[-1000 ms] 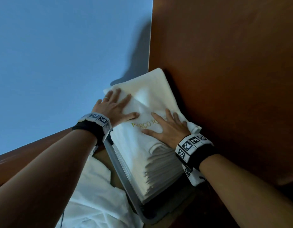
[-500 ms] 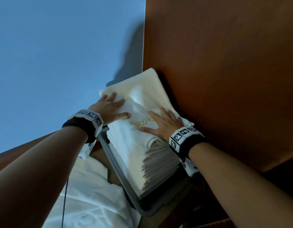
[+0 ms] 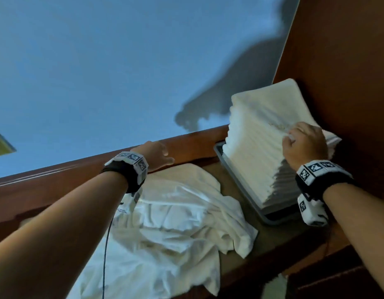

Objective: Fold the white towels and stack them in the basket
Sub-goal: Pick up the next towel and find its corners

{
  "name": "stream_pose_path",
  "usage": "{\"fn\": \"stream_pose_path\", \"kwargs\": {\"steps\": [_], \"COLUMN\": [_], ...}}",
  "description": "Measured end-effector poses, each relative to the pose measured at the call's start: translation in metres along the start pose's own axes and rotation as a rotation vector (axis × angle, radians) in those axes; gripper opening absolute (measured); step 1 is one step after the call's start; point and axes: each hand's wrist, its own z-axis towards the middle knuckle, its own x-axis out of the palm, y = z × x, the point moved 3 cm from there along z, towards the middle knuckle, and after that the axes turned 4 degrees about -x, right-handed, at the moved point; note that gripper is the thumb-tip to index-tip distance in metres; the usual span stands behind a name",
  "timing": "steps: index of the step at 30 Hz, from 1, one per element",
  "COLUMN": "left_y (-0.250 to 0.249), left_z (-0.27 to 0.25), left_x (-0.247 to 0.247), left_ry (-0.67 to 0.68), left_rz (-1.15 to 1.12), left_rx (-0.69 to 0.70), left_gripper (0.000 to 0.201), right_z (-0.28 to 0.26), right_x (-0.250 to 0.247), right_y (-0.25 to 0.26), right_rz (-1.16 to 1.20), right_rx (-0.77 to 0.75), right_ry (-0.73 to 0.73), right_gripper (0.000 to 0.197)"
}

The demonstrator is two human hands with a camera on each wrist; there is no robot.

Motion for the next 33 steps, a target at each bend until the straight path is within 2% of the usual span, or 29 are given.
{"fn": "stream_pose_path", "kwargs": {"steps": [2, 4, 5, 8, 11, 13, 15, 18, 20, 22, 25, 26, 29, 31, 33], "left_y": [0.048, 0.092, 0.111, 0.159, 0.189, 0.197, 0.198, 0.191, 0.188, 0.188, 0.19, 0.192, 0.199, 0.206, 0.216], "left_z": [-0.03, -0.058, -0.07, -0.098, -0.11, -0.115, -0.117, -0.118, -0.118, -0.116, -0.115, -0.115, -0.113, -0.112, -0.109], "left_x": [0.011, 0.028, 0.038, 0.069, 0.098, 0.114, 0.131, 0.159, 0.178, 0.195, 0.207, 0.208, 0.201, 0.187, 0.167], "left_ry": [0.007, 0.011, 0.027, 0.092, 0.134, 0.165, 0.179, 0.138, 0.15, 0.159, 0.056, 0.026, -0.016, -0.032, -0.031], "left_rz": [-0.052, -0.097, -0.105, -0.1, -0.066, -0.055, -0.035, 0.059, 0.157, 0.248, 0.263, 0.236, 0.131, 0.054, -0.057], "left_rx": [-0.031, -0.07, -0.081, -0.133, -0.181, -0.193, -0.165, -0.062, -0.01, 0.004, -0.002, -0.006, -0.013, -0.022, -0.056], "left_gripper": [0.033, 0.032, 0.033, 0.034, 0.035, 0.037, 0.042, 0.056, 0.067, 0.062, 0.036, 0.03, 0.022, 0.016, 0.011], "right_z": [-0.031, -0.06, -0.075, -0.118, -0.158, -0.181, -0.2, -0.222, -0.236, -0.247, -0.262, -0.266, -0.263, -0.247, -0.223], "right_x": [0.006, 0.022, 0.032, 0.066, 0.1, 0.118, 0.134, 0.161, 0.178, 0.189, 0.2, 0.204, 0.205, 0.199, 0.192], "right_y": [0.029, 0.062, 0.079, 0.135, 0.191, 0.225, 0.256, 0.285, 0.291, 0.294, 0.293, 0.292, 0.294, 0.298, 0.3], "right_rz": [0.033, 0.106, 0.144, 0.274, 0.304, 0.311, 0.32, 0.272, 0.215, 0.149, -0.002, -0.034, 0.038, 0.138, 0.182], "right_rx": [-0.007, 0.013, 0.022, 0.022, -0.029, -0.097, -0.21, -0.301, -0.374, -0.471, -0.59, -0.617, -0.653, -0.574, -0.47], "right_ry": [-0.1, -0.077, -0.02, 0.28, 0.677, 0.892, 1.024, 1.168, 1.239, 1.259, 1.199, 1.165, 1.105, 1.117, 1.084], "right_gripper": [0.036, 0.029, 0.025, 0.012, 0.019, 0.024, 0.031, 0.014, 0.034, 0.046, 0.072, 0.07, 0.04, 0.025, 0.022]}}
